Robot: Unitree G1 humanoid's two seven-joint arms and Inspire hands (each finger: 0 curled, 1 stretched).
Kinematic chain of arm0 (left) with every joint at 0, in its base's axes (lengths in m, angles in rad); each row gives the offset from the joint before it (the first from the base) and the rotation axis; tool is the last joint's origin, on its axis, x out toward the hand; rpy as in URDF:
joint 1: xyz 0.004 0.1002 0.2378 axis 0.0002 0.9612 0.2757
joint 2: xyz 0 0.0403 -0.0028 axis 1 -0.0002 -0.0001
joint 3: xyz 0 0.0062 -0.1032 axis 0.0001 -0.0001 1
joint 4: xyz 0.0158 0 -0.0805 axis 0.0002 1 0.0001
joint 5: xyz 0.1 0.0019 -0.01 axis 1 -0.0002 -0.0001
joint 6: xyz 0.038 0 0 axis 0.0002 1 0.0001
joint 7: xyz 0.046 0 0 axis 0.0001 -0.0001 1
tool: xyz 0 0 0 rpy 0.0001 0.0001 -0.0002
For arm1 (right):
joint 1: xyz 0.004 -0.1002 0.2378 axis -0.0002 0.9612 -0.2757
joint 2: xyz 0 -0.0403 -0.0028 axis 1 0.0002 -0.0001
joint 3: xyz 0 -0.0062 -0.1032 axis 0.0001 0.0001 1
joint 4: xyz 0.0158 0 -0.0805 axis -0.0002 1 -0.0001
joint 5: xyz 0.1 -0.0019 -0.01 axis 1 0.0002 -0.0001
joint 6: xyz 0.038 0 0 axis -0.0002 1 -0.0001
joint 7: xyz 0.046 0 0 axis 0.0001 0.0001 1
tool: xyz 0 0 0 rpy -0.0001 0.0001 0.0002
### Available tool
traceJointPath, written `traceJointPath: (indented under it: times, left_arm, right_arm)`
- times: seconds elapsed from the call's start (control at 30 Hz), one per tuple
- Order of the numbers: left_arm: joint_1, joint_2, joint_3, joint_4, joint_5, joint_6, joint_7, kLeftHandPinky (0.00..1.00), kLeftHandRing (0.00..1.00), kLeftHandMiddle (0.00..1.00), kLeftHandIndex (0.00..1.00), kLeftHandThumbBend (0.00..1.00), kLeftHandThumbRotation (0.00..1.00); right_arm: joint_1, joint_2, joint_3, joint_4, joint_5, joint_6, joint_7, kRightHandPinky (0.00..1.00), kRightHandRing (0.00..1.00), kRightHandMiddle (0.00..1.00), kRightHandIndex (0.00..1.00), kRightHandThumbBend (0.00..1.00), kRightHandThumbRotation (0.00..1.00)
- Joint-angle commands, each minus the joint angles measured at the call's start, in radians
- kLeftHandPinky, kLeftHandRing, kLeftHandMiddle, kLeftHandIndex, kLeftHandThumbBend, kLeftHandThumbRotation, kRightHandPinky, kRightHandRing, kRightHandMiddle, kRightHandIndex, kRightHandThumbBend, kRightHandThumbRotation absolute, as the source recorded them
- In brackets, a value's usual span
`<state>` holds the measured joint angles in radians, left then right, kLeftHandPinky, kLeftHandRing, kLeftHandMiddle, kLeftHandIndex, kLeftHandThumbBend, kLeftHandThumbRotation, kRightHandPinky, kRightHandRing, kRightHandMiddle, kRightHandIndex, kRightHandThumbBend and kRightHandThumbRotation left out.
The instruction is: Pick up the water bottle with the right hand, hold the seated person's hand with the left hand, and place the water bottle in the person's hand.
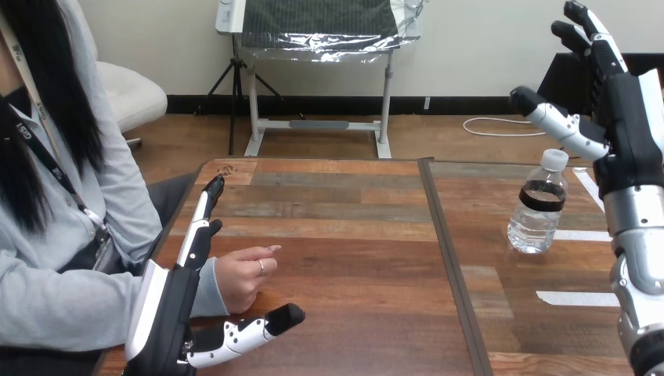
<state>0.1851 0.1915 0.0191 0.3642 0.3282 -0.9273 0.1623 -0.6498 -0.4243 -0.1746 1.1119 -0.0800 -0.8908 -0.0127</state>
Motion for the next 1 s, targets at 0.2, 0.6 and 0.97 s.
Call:
traceJointPath:
  times: [0.2,0.6,0.97]
  left_arm:
    - [-0.048,0.013,0.012,-0.048,-0.003,-0.004,0.008,0.9,0.98,1.0,0.98,1.0,0.59]
    - [-0.042,0.014,0.017,-0.057,0.003,-0.009,0.016,0.89,0.97,0.99,0.98,1.0,0.59]
    - [-0.036,0.014,0.017,-0.057,-0.008,-0.016,0.013,0.89,0.97,0.99,0.98,1.0,0.58]
  right_arm:
    - [-0.152,-0.049,0.023,0.065,-0.057,0.093,-0.091,0.91,0.92,0.87,0.92,1.0,0.55]
    - [-0.202,-0.069,0.05,0.125,-0.108,0.204,-0.135,0.9,0.92,0.87,0.92,1.0,0.51]
    - [-0.232,-0.075,0.085,0.172,-0.153,0.318,-0.164,0.9,0.91,0.86,0.92,1.0,0.51]
